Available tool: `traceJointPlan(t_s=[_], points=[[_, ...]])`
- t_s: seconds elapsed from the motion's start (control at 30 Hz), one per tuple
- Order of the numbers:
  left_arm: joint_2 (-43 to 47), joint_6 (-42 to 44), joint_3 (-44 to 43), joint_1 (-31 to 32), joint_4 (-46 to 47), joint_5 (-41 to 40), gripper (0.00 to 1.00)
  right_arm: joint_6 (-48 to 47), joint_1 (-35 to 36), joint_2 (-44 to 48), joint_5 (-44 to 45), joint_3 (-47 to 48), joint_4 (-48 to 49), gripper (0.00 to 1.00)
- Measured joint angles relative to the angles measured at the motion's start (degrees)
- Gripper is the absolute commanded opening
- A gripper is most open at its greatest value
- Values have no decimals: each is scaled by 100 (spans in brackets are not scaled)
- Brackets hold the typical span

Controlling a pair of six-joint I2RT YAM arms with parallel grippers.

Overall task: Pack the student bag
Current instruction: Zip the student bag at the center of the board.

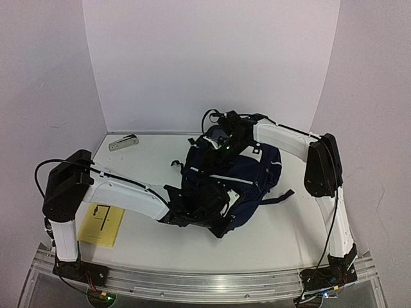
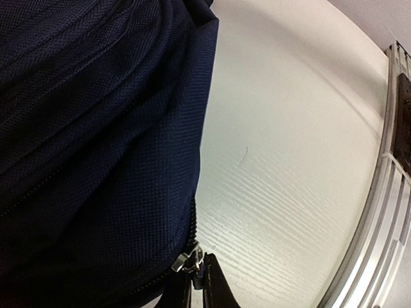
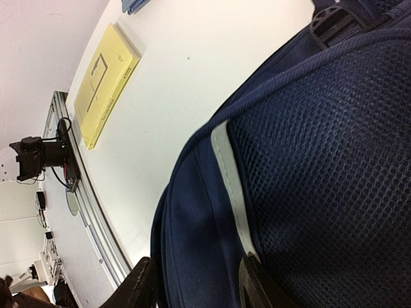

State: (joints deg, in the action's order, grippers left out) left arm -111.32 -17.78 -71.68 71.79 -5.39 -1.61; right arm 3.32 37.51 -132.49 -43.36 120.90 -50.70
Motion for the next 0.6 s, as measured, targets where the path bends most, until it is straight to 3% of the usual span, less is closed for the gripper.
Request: traceJointPlan(t_s=[0.13,0.3,0.6], points=[[-335,-282,-407,153,-53,-450,9,16,-8,-41,-1,17,6,45],[-545,-350,-728,343,1,-757,28,39,-25,-50,-5,35,20,49],[-254,172,-204,690,994,90,57,-168,-27,336,207,-205,214,64]])
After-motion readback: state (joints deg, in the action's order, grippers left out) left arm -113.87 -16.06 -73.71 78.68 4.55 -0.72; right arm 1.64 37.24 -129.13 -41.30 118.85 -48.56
